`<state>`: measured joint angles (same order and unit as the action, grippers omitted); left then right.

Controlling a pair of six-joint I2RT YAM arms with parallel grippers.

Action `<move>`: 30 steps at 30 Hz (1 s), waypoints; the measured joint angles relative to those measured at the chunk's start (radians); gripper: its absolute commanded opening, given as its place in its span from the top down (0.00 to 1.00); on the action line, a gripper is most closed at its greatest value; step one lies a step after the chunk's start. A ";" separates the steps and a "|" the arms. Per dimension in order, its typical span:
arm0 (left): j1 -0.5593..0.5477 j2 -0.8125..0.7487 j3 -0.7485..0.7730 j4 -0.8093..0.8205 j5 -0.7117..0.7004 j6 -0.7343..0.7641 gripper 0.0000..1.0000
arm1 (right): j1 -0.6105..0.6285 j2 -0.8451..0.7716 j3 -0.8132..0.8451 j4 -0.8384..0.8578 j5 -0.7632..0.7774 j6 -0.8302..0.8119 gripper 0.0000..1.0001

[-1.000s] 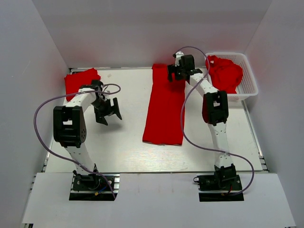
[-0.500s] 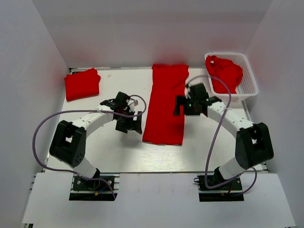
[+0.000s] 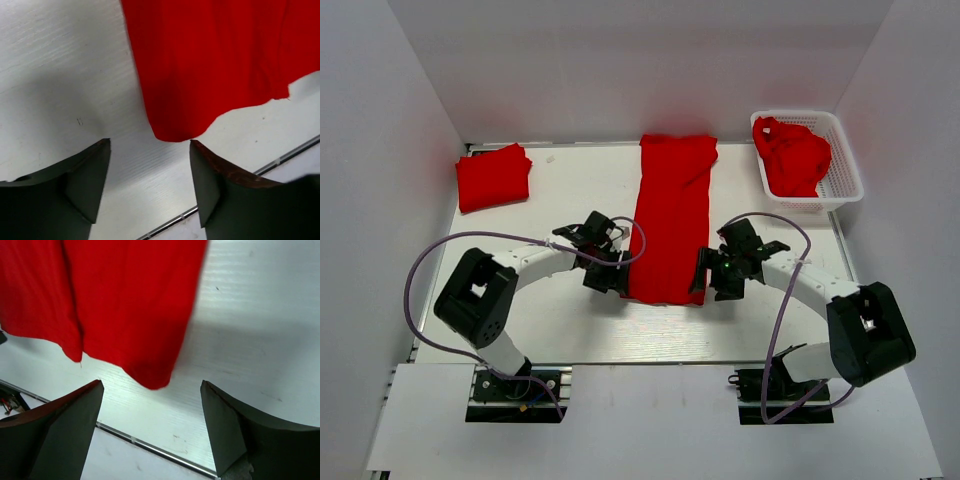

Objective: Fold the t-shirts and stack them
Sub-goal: Grab the bottom of the folded rectangular tshirt with both arms

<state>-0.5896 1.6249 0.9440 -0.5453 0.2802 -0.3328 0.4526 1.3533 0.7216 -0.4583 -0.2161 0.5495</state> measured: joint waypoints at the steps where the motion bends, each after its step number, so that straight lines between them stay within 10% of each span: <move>1: -0.006 0.008 0.000 0.003 -0.008 -0.001 0.30 | 0.000 0.009 0.000 0.014 -0.005 0.005 0.23; 8: -0.045 0.041 0.001 0.008 -0.042 -0.008 0.52 | 0.003 0.077 -0.016 0.076 -0.034 0.022 0.49; 15: -0.075 0.078 0.015 0.022 -0.031 -0.014 1.00 | 0.003 0.082 -0.070 0.104 -0.066 0.027 0.94; 30: -0.105 -0.075 -0.026 -0.003 -0.037 -0.034 1.00 | 0.022 -0.086 -0.106 0.096 -0.076 0.001 1.00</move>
<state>-0.6941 1.5497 0.9176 -0.5488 0.2436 -0.3664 0.4744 1.2671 0.6159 -0.3626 -0.2920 0.5503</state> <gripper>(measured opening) 0.035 0.014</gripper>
